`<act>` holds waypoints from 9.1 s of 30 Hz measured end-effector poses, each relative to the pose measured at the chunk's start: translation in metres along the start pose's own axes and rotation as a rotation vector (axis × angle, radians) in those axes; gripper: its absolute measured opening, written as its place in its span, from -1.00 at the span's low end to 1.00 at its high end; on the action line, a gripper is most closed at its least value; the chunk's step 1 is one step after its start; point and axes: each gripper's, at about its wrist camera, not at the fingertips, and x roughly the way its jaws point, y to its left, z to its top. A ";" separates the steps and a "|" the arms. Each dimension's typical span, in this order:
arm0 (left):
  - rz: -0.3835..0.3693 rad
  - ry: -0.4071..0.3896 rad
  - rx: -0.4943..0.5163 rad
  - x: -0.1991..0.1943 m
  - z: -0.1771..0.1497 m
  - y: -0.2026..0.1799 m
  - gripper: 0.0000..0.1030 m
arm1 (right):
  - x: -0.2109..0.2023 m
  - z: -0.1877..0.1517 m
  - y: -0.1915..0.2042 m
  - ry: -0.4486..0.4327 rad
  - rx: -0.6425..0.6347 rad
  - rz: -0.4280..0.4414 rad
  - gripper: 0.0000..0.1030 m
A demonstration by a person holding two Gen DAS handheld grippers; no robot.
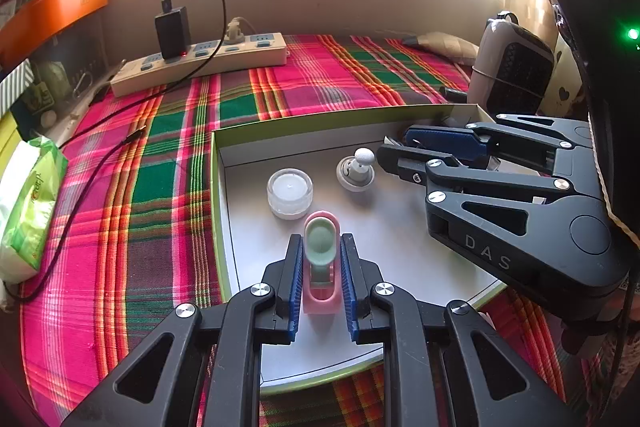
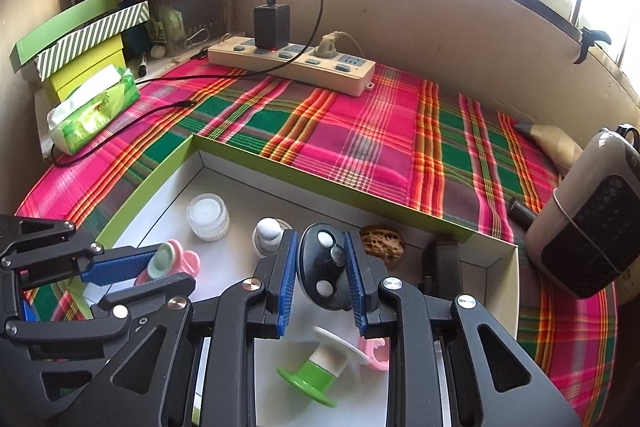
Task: Organize objects
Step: 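Carry the black disc with the right gripper while the left gripper carries the clip into the tray, then open the right gripper to drop the black disc while the left gripper releases the pink clip, then withdraw both open grippers from the tray toward the walnut and white cable, then close the right gripper on the white USB cable while the left gripper grasps the walnut, then carry the cable with the right gripper while the left gripper carries the walnut into the tray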
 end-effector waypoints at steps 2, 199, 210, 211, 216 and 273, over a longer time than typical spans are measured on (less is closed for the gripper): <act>0.000 0.000 0.000 0.000 0.000 0.000 -0.68 | 0.000 0.000 0.001 0.000 0.001 0.001 -0.51; -0.018 0.001 -0.069 -0.054 -0.083 -0.010 -0.45 | -0.082 -0.112 0.046 0.065 0.143 0.001 -0.59; 0.022 0.002 -0.053 -0.054 -0.082 -0.014 -0.45 | -0.082 -0.113 0.042 0.059 0.143 0.036 -0.60; 0.025 0.003 -0.050 -0.054 -0.082 -0.014 -0.45 | -0.082 -0.112 0.042 0.058 0.145 0.042 -0.60; 0.037 0.006 -0.041 -0.054 -0.082 -0.017 -0.45 | -0.083 -0.112 0.042 0.055 0.151 0.056 -0.60; -0.041 -0.067 -0.031 -0.070 -0.036 -0.024 -0.45 | -0.126 -0.087 0.000 -0.111 0.235 0.006 -0.61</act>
